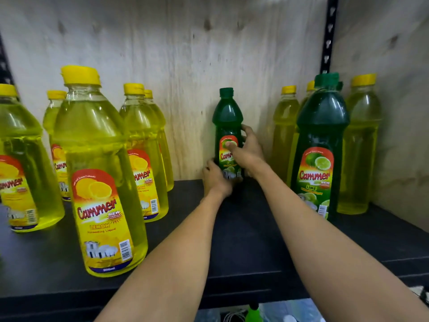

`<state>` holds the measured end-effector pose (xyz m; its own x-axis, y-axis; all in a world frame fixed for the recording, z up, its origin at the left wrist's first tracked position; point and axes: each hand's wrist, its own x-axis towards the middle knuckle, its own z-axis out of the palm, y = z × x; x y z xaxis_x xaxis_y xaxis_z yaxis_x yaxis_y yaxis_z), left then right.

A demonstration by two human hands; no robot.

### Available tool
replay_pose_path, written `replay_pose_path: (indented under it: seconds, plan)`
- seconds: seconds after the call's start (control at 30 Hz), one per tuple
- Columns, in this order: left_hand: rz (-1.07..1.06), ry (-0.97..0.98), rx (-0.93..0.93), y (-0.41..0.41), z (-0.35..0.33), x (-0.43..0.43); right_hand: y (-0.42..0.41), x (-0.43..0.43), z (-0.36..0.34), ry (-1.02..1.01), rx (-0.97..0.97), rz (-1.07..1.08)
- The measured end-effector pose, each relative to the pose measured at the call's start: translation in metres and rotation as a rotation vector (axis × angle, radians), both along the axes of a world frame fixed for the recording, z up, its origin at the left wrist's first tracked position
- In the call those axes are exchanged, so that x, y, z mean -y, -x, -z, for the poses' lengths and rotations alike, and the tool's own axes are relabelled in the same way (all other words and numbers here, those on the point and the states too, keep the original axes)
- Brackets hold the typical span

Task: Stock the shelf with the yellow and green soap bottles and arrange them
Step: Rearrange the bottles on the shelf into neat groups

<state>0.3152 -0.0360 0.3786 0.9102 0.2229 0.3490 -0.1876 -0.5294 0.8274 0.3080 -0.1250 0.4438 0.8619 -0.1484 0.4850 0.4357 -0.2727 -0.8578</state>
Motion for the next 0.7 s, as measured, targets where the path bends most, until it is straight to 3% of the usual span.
replay_pose_path:
  seconds: [0.7]
  plan:
    - [-0.059,-0.077,0.063,-0.003,-0.002,0.000,-0.011,0.010,0.007,0.053,0.024,-0.090]
